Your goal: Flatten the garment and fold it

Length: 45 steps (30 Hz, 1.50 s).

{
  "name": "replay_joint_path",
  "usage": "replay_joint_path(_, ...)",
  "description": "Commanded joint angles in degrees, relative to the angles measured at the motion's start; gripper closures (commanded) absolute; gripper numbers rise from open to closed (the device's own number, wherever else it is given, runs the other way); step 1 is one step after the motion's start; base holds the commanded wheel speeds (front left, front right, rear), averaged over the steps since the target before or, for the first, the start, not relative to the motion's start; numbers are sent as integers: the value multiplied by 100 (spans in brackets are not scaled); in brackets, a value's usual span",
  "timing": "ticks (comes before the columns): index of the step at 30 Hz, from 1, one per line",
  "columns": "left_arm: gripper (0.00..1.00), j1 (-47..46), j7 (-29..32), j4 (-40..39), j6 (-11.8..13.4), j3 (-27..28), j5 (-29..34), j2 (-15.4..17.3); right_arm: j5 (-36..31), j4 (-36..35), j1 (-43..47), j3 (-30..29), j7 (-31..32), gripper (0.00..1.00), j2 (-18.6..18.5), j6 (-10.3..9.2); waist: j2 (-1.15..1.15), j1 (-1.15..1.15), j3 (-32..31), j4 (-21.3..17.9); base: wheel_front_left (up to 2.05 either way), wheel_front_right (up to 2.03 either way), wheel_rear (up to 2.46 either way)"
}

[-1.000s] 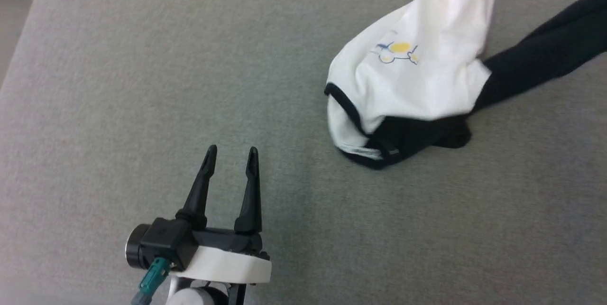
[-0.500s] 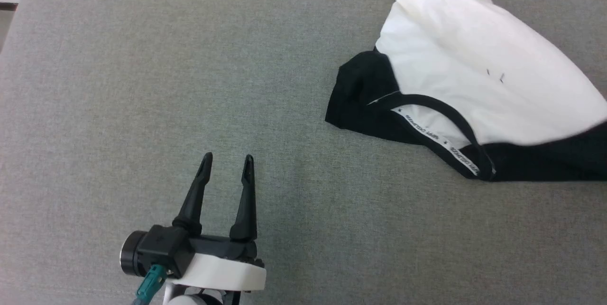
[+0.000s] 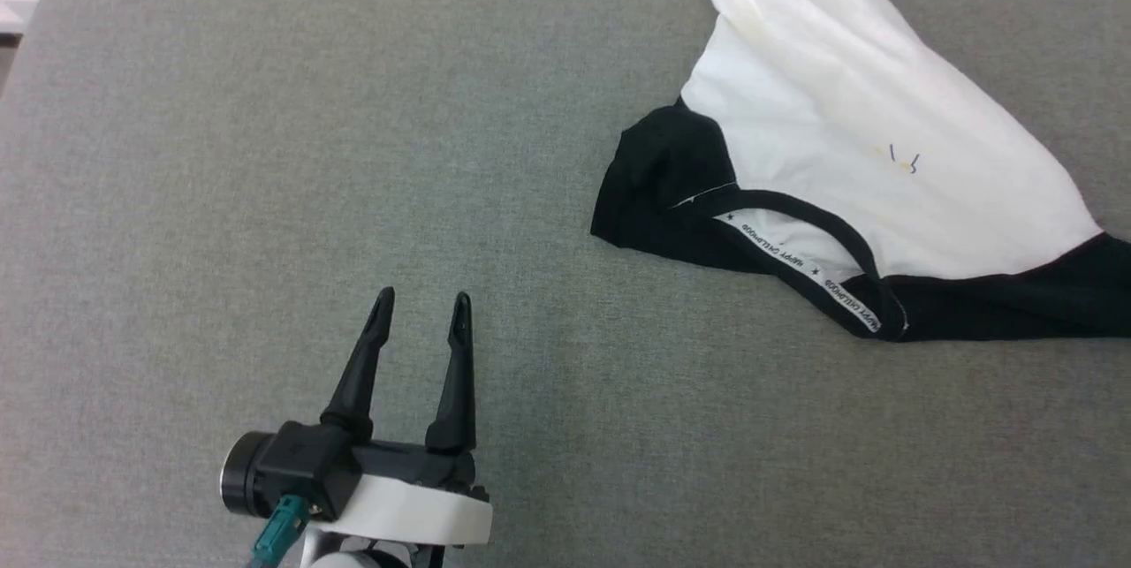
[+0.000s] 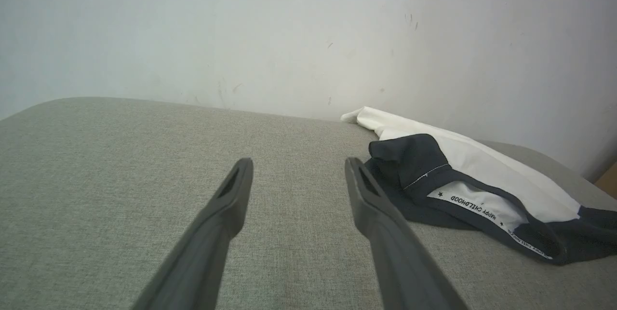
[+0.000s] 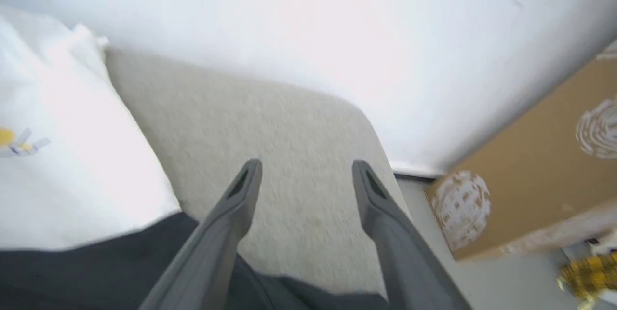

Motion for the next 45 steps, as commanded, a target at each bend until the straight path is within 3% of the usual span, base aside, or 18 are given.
replay_joint_path(1, 0, 62, -27, -11, -45, 26, 22, -3, 122, -412, -110, 20, -227, 0, 285, -13, 0, 0, -115, -68, 0, 0, 0)
replay_joint_path(8, 0, 250, -27, -16, -73, 18, -68, -5, -35, -2078, 530, 427, -878, 0, 1791, -13, 0, 0, -410, -145, 0, 0, 0)
replay_joint_path(9, 0, 250, -27, -16, -73, 18, -68, -5, -35, -2078, 530, 427, -878, 0, 1791, -13, 0, 0, -410, -145, 0, 0, 0)
replay_joint_path(12, 0, 350, -27, -13, -64, 16, -101, -5, -255, -2461, 1003, 592, -1092, 0, 2392, -13, 0, 0, -532, -194, 0, 0, 0)
replay_joint_path(15, 0, 409, -27, -2, -78, 6, -113, -6, -474, -2684, 1375, 634, -1291, 0, 2680, -13, 0, 0, -609, -270, 0, 0, 0)
replay_joint_path(22, 0, -139, 290, 289, -347, -264, 158, 217, -457, -2754, 1569, 694, -1447, 0, 2815, -13, 0, 0, -579, -454, 0, 0, 0)
replay_joint_path(28, 0, -1380, 1774, 920, -741, -770, 402, 418, -437, -2797, 1360, 768, -1428, 0, 2818, -13, 0, 0, -345, -547, 0, 0, 0)
replay_joint_path(35, 0, -2748, 3415, 1820, -921, -1181, 434, 499, -341, -2720, 1175, 859, -1447, 0, 2819, -13, 0, 0, 124, -654, 0, 0, 0)
replay_joint_path(45, 0, -3861, 4407, 2909, -984, -1474, 205, 698, -296, -2588, 879, 968, -1510, 0, 2819, -13, 0, 0, 677, -853, 0, 0, 0)
